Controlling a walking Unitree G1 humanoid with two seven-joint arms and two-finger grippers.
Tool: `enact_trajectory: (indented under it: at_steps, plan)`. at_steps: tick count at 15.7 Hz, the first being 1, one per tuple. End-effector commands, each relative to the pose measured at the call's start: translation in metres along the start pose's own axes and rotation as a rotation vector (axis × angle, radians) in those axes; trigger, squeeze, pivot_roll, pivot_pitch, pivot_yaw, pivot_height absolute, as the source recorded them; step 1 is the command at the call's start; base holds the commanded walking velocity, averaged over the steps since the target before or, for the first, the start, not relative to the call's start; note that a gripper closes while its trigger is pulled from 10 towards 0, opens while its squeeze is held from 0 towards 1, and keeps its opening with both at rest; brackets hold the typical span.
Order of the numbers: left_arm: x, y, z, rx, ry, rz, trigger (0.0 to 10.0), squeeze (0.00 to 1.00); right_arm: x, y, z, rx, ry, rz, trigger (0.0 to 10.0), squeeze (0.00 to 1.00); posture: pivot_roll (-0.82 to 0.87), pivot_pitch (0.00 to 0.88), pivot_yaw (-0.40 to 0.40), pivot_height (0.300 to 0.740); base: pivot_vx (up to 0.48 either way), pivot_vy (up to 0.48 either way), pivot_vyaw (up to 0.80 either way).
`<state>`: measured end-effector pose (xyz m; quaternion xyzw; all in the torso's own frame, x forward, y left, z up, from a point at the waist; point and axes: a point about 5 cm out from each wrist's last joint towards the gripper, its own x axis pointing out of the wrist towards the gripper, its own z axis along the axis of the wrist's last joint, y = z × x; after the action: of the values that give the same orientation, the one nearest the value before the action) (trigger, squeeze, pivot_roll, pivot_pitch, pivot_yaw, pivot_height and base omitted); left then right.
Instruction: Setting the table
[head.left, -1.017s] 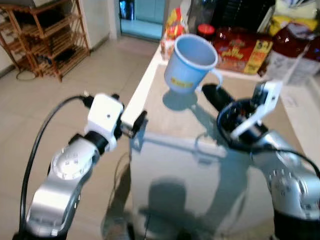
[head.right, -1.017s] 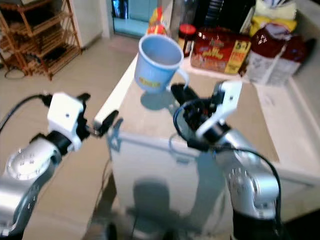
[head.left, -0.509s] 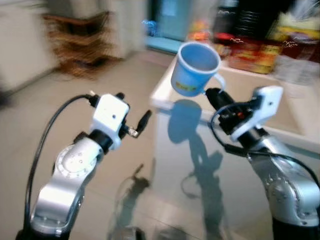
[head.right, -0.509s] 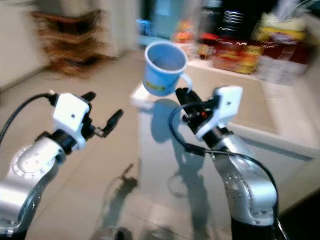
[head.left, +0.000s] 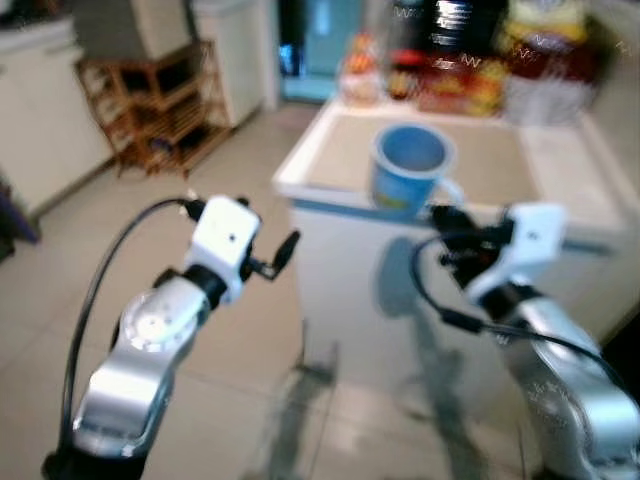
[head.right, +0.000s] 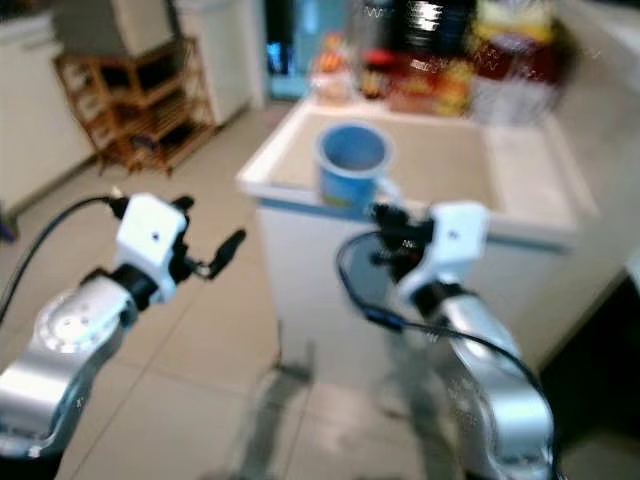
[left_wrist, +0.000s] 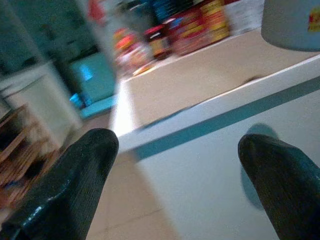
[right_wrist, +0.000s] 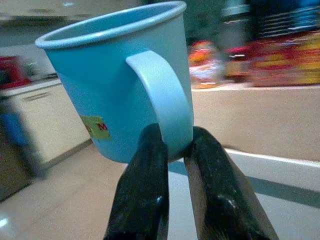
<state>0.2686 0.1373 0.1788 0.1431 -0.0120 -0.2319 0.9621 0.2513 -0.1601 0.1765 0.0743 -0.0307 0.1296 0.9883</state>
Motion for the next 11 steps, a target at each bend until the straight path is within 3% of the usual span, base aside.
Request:
enact_trajectory:
  at_steps: [1, 4, 7, 11]
  plan:
    - [0.004, 0.003, 0.002, 0.008, -0.010, 0.010, 10.0, 0.00, -0.001, 0.004, 0.012, -0.026, -0.052, 0.005, 10.0, 0.00, -0.05, 0.000, 0.066, 0.740, 0.000, -0.480, 0.00]
    - [0.002, 0.000, 0.001, -0.003, -0.013, 0.061, 10.0, 0.00, -0.005, 0.003, 0.005, -0.011, -0.020, -0.002, 10.0, 0.00, -0.02, 0.000, 0.015, 0.740, 0.000, -0.480, 0.00]
    - [-0.005, 0.004, -0.002, 0.017, 0.004, 0.106, 10.0, 0.00, 0.004, 0.007, -0.007, -0.071, 0.041, 0.032, 10.0, 0.00, 0.01, 0.010, -0.003, 0.740, 0.000, -0.480, 0.00]
    - [-0.008, 0.010, 0.001, 0.041, 0.001, 0.135, 10.0, 0.00, 0.007, 0.003, -0.003, -0.015, 0.013, 0.012, 10.0, 0.00, 0.02, 0.015, -0.006, 0.740, 0.000, -0.480, 0.80]
